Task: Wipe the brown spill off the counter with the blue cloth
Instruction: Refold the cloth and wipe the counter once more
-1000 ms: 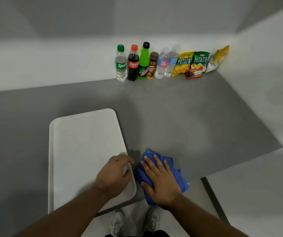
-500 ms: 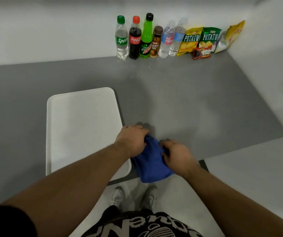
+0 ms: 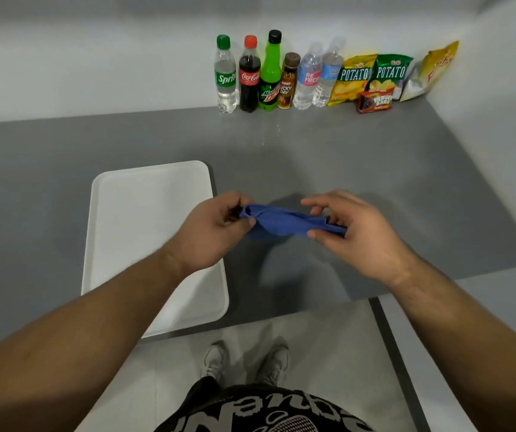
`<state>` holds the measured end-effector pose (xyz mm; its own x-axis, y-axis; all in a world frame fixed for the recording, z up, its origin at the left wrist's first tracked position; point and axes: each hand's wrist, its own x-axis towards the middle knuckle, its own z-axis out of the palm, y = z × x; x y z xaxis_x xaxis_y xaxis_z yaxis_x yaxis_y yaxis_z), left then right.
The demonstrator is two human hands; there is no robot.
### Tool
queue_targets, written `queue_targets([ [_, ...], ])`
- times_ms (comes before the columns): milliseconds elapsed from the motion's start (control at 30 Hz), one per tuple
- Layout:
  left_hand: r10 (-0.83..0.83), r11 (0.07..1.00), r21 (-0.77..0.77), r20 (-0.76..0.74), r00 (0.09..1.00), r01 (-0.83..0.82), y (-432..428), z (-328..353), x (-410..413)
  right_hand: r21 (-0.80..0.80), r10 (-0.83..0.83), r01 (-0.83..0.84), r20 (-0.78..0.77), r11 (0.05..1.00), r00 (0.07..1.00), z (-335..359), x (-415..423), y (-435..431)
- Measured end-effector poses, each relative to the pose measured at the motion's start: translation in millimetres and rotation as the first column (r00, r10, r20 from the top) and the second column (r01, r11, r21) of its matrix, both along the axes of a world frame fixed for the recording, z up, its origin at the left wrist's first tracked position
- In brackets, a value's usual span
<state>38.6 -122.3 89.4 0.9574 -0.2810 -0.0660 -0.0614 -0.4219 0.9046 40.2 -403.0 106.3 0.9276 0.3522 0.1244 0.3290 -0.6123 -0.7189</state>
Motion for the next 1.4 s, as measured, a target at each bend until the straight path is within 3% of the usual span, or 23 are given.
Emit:
queue_targets([
  [100, -0.003, 1.000, -0.024, 0.002, 1.000, 0.003, 2, -5, -26, -0.066, 0.078, -0.081, -0.038, 0.995, 0.996, -7, -15, -6],
  [233, -0.075, 0.987, 0.137, -0.063, 0.995, 0.083, -2, -39, -66, -0.290, 0.174, -0.242, -0.241, 0.926, 0.955, -48, -45, -5],
  [367, -0.146, 0.961, 0.206, -0.183, 0.972, 0.183, -8, -64, -97, -0.291, 0.263, -0.405, -0.423, 0.867, 0.867, -78, -64, -11],
  [467, -0.080, 0.982, 0.150, -0.231, 0.970, 0.116, -8, -69, -104, -0.229, 0.291, -0.453, -0.508, 0.862, 0.811, -78, -57, -15],
  [567, 0.051, 0.985, 0.173, -0.214, 0.976, -0.014, -11, -70, -91, -0.267, 0.226, -0.375, -0.456, 0.888, 0.861, -74, -33, -11],
  [667, 0.182, 0.925, 0.355, -0.113, 0.977, -0.132, -20, -75, -67, -0.286, 0.099, -0.174, -0.260, 0.942, 0.961, -81, -8, -1],
  [767, 0.225, 0.809, 0.565, -0.039, 0.973, -0.165, -29, -77, -51, -0.390, 0.033, -0.086, -0.140, 0.917, 0.990, -93, -1, 7],
  [867, 0.068, 0.729, 0.668, 0.147, 0.987, -0.150, -37, -79, -60, -0.376, 0.125, -0.092, 0.063, 0.922, 0.990, -106, -23, 9],
  [933, -0.108, 0.713, 0.701, 0.144, 0.984, -0.024, -48, -85, -76, -0.353, 0.196, -0.142, 0.121, 0.925, 0.973, -119, -51, 12],
  [1067, -0.181, 0.599, 0.761, -0.174, 0.968, 0.249, -68, -104, -98, -0.558, 0.222, -0.266, -0.147, 0.786, 0.964, -145, -93, 19],
  [1167, -0.173, 0.545, 0.788, -0.227, 0.958, 0.285, -72, -108, -91, -0.548, 0.247, -0.335, -0.230, 0.767, 0.941, -148, -77, 18],
  [1400, -0.098, 0.591, 0.761, -0.260, 0.961, 0.266, -56, -113, -12, -0.603, 0.280, -0.382, -0.260, 0.700, 0.924, -148, 18, 32],
])
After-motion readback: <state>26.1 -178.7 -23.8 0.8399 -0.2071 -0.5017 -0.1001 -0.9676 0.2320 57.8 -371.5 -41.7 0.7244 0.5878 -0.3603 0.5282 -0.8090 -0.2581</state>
